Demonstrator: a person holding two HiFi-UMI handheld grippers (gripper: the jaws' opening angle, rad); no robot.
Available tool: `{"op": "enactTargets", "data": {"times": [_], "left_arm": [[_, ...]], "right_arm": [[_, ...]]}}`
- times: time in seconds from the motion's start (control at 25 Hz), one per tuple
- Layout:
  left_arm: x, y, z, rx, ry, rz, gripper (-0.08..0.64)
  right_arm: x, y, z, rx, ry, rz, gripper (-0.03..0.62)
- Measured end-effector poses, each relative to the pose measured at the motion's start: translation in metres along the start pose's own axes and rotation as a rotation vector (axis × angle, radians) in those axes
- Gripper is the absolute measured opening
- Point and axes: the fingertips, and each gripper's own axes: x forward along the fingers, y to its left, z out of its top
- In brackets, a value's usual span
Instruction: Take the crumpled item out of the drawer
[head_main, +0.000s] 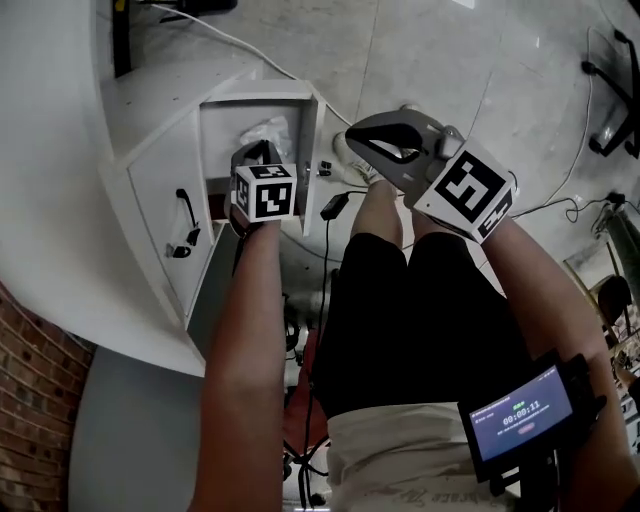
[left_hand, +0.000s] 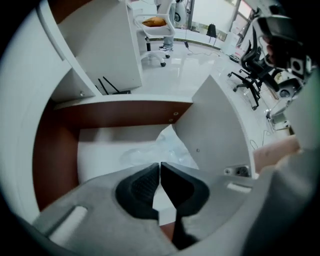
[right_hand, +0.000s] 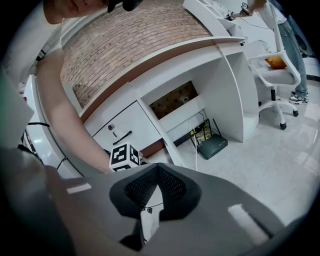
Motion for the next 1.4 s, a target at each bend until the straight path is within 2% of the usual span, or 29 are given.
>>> {"op": "enactTargets", "data": {"times": [0.2, 0.44, 0.6, 0.76, 1.04, 1.4], "left_arm": [[-0.05, -0.005, 0.015, -0.073, -0.057, 0.013, 0.015], [-0.075, -0.017, 0.009, -0.16, -0.12, 0.011, 0.015], [-0.088, -0.031, -0.002, -0.227, -0.148, 0.003, 0.015], [-0.097, -0.022, -0.008, -0.295, -0.186, 0.043, 0.015], [-0.109, -0.034, -0.017, -0.455, -0.28, 0.047, 0.015], [-0.153, -0.044, -0.023, -0.585, -0.402, 0.077, 0.015]], "right_arm": [[-0.02, 0.022, 0.027, -0.03, -0.009, 0.014, 0.008], [-0.024, 0.032, 0.016, -0.037, 0.029, 0.032, 0.008], [-0.026, 0.036, 0.01, -0.073, 0.074, 0.052, 0.008], [-0.014, 0.038, 0.016, -0.129, 0.083, 0.077, 0.008], [-0.011, 0.047, 0.015, -0.188, 0.136, 0.119, 0.008], [-0.015, 0.064, 0.004, -0.241, 0.184, 0.159, 0.008]]}}
